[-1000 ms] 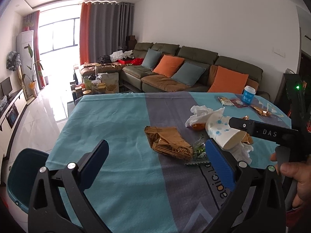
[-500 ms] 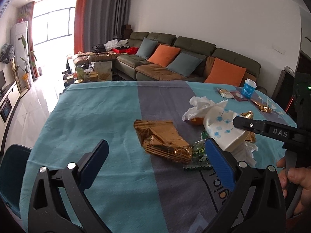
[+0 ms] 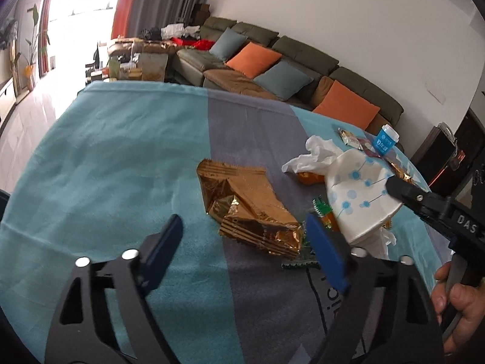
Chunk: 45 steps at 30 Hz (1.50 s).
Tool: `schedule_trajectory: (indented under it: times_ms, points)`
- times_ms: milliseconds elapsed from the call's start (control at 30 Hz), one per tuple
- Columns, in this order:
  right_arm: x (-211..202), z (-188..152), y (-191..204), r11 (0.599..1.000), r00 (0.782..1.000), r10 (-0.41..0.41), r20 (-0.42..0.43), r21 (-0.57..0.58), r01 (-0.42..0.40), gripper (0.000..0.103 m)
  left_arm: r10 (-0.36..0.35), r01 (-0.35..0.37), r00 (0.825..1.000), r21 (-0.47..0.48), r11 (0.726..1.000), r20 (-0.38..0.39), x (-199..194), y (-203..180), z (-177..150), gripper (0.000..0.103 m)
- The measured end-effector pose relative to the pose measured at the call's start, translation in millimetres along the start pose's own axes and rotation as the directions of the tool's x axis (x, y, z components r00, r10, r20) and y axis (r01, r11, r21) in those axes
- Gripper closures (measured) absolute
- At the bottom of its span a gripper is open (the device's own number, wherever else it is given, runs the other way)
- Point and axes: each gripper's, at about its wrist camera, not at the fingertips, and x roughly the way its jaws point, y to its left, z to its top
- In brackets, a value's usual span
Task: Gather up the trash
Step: 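Grasp the gold foil wrapper with the left tool while the right tool grasps the white paper cup, then carry the foil wrapper in the left tool while the right tool carries the cup to the bin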
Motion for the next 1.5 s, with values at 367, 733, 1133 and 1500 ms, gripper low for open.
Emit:
schedule_trajectory:
  times_ms: [367,733,1133,1500]
  points:
    - [-6,1,3,1.000,1.000,0.001,0.012,-0.021,-0.001,0.075,-0.036,0.036,0.999,-0.018,0.999,-0.033,14,6,0,0.070]
    - [-23,1,19,0.998,0.999,-0.003,0.048,-0.069,0.006,0.076,-0.033,0.034,0.995,-0.005,0.999,0.090,-20,9,1,0.081]
    - [-25,12,88,0.975,0.989,0.132,0.062,-0.190,-0.118,0.075,0.123,-0.120,0.954,-0.027,0.992,0.275,-115,53,-4,0.081]
    - [25,2,211,0.861,0.945,0.309,-0.107,-0.389,-0.326,0.075,0.366,-0.322,0.875,-0.186,0.928,0.317,-196,143,-26,0.081]
